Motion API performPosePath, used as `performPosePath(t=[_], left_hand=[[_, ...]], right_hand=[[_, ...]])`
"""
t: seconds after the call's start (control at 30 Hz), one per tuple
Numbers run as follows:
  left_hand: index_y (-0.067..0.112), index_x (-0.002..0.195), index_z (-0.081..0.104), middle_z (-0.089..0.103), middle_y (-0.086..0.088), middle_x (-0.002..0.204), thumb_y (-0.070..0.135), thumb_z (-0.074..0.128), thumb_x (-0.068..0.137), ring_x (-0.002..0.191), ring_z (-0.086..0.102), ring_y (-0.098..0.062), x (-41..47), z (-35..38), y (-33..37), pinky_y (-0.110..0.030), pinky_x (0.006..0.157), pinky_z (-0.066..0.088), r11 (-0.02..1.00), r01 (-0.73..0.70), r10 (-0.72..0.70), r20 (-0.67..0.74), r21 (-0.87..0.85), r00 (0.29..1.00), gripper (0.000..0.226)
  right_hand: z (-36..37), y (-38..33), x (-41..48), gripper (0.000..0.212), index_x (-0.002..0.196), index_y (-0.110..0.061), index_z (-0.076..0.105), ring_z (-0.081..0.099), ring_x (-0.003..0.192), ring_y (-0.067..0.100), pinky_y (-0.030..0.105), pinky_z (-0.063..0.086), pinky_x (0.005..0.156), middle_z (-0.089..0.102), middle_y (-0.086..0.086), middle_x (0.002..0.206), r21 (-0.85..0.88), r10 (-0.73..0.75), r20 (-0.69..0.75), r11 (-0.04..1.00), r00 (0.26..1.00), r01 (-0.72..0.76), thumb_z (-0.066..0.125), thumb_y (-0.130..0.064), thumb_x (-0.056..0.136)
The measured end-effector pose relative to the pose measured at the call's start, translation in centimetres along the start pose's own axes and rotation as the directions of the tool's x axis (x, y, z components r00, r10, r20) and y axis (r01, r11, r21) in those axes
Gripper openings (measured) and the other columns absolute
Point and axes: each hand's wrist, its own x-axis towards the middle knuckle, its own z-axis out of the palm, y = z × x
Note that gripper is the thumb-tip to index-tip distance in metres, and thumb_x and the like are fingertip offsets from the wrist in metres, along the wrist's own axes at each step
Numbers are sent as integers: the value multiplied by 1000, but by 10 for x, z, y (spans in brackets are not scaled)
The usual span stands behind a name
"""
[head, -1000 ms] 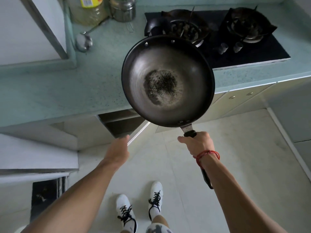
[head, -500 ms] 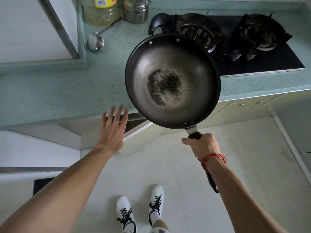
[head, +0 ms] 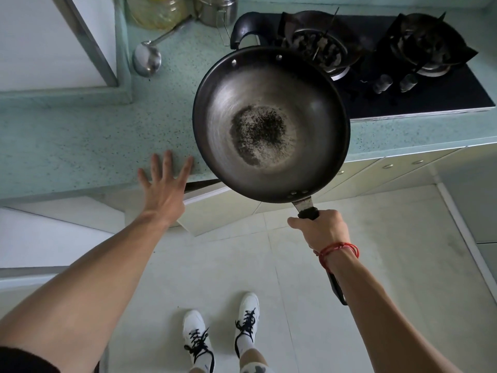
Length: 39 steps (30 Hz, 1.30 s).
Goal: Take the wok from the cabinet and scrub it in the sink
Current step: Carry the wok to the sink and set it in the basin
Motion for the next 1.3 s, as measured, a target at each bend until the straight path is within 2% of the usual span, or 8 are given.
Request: performPosePath(t=[0.2, 0.57, 0.73, 0.87, 1.0, 1.1, 1.17, 1.3], left_hand=[[19, 152, 33, 23, -27, 153, -15, 62, 65, 136, 23, -49, 7, 4, -2, -70, 98, 26, 998, 1, 5, -112, 57, 994, 98], [17, 149, 33, 30, -20, 143, -5, 65, 72, 123, 32, -38, 14, -4, 0, -62, 88, 37, 993, 53, -37, -143, 108, 989, 85], [15, 145, 38, 35, -21, 139, 0, 76, 59, 118, 37, -38, 12, -7, -4, -60, 83, 39, 997, 13, -4, -125, 70, 992, 95], [4, 137, 43, 44, -24, 135, -2, 83, 55, 116, 45, -43, 9, -25, -7, -58, 80, 44, 998, -22, 14, -135, -58, 991, 91], [-2, 140, 41, 46, -28, 135, 5, 88, 64, 119, 47, -48, 19, -59, -6, -57, 95, 45, 969, 45, -81, -142, -243, 987, 89], [2, 142, 43, 48, -26, 139, 11, 80, 80, 127, 48, -43, 32, -93, 7, -48, 108, 39, 827, 179, -276, -107, -534, 955, 73], [3, 141, 47, 52, -23, 140, 16, 69, 90, 129, 49, -39, 39, -116, 21, -42, 109, 38, 745, 202, -338, -98, -636, 936, 57], [3, 118, 65, 66, -20, 120, 23, 52, 98, 110, 60, -36, 50, -154, 61, -36, 87, 45, 603, 170, -381, -95, -779, 919, 31]], right_hand=[[-1, -2, 5, 38, 57, -11, 51, 49, 50, 24, 27, 41, 51, 50, 4, 53, -16, 0, 7, 1000, 1000, 0, 77, -34, 71], [-4, 4, 16, 36, 72, -8, 59, 54, 56, 23, 28, 44, 51, 54, 5, 61, -77, -8, 10, 997, 1000, 8, 77, -40, 73], [-7, 7, 11, 35, 72, -13, 56, 59, 61, 23, 30, 49, 55, 57, 4, 65, -90, -9, 15, 996, 1000, 10, 77, -41, 74], [-18, 8, 4, 34, 68, -14, 54, 58, 61, 25, 31, 47, 56, 57, 5, 64, -106, 1, 20, 994, 1000, 1, 78, -39, 73], [-35, 14, -5, 34, 67, -13, 53, 54, 56, 23, 26, 42, 51, 55, 5, 63, -132, -3, 14, 991, 1000, 5, 78, -36, 74], [-51, 22, -13, 34, 71, -11, 57, 52, 54, 21, 24, 39, 48, 54, 3, 62, -165, -6, 8, 986, 1000, 7, 78, -37, 74], [-62, 29, -19, 32, 73, -12, 59, 52, 54, 19, 24, 38, 48, 54, 2, 61, -195, -11, 10, 981, 1000, 13, 77, -38, 74], [-88, 43, -27, 31, 75, -16, 62, 55, 55, 18, 24, 40, 48, 57, 1, 62, -249, -10, -12, 968, 1000, 7, 77, -43, 72]])
